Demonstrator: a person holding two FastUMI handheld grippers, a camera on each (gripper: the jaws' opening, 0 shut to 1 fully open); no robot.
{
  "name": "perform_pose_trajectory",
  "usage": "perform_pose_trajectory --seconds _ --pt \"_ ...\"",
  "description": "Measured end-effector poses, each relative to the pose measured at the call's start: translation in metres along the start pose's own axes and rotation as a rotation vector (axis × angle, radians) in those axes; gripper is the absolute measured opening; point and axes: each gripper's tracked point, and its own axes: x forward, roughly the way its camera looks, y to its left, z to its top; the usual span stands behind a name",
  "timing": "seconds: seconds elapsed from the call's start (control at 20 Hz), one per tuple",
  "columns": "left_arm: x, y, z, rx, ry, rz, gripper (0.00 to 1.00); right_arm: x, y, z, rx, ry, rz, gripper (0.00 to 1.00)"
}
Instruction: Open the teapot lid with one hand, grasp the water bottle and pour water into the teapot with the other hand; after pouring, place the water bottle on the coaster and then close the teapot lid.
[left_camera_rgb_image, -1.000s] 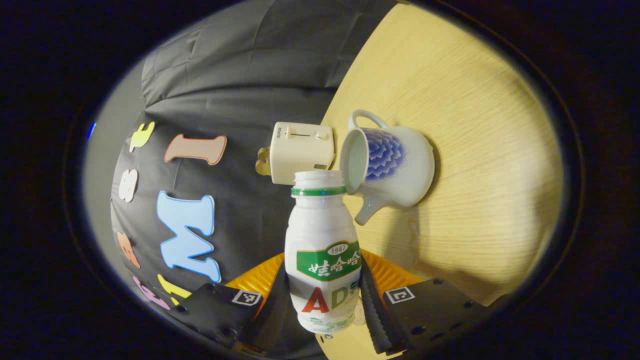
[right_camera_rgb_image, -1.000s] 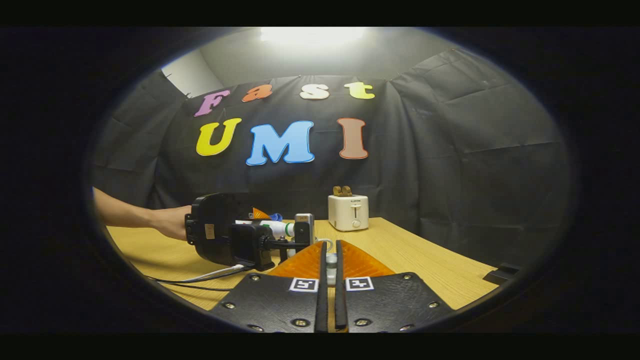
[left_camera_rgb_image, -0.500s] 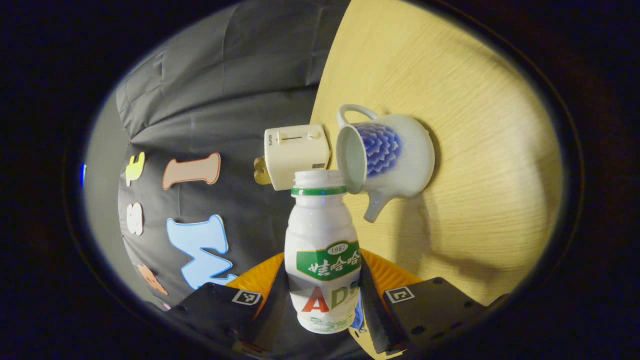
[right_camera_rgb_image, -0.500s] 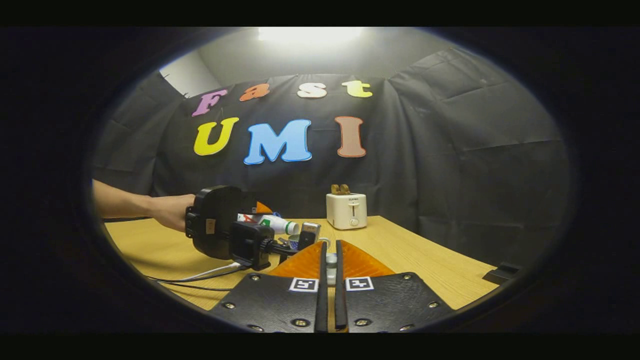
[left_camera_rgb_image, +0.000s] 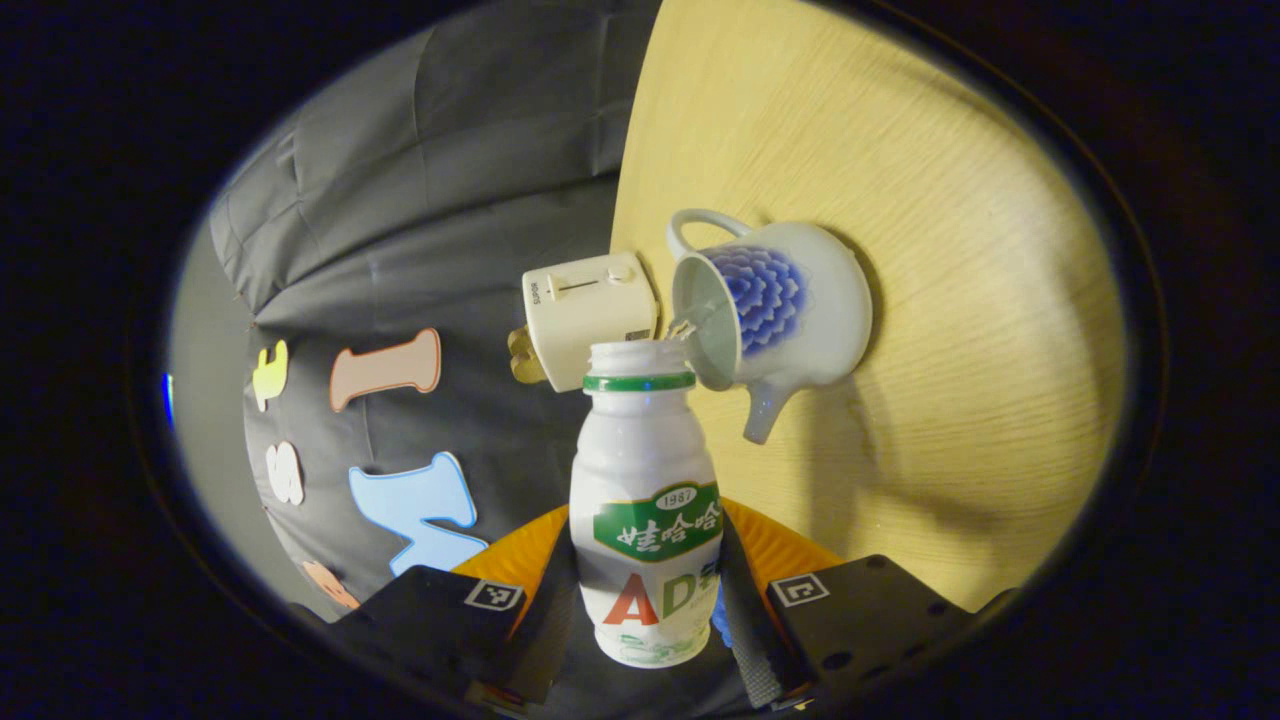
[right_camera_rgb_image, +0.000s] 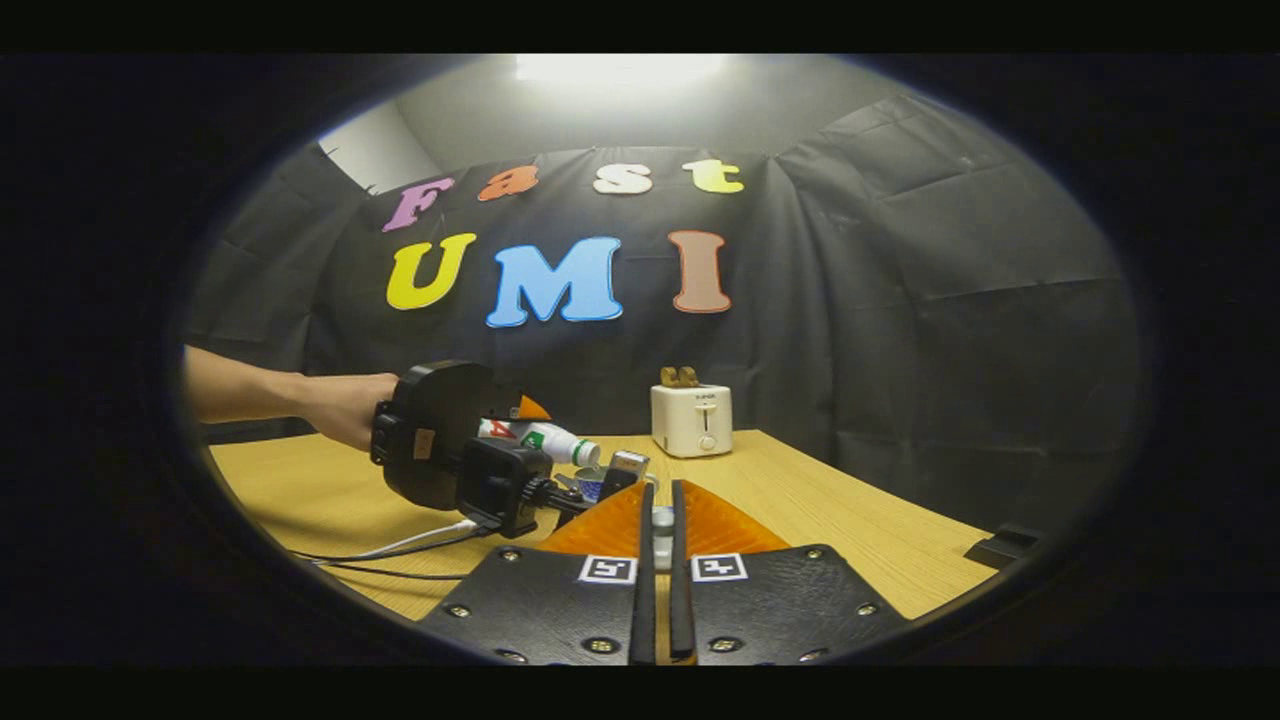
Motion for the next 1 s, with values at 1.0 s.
perform_pose_trajectory --seconds 1.0 --pt "-0.003 0.014 0.003 0.158 0.010 0.037 0.80 -0.001 -0.005 0.004 0.005 -0.007 -0.008 0.06"
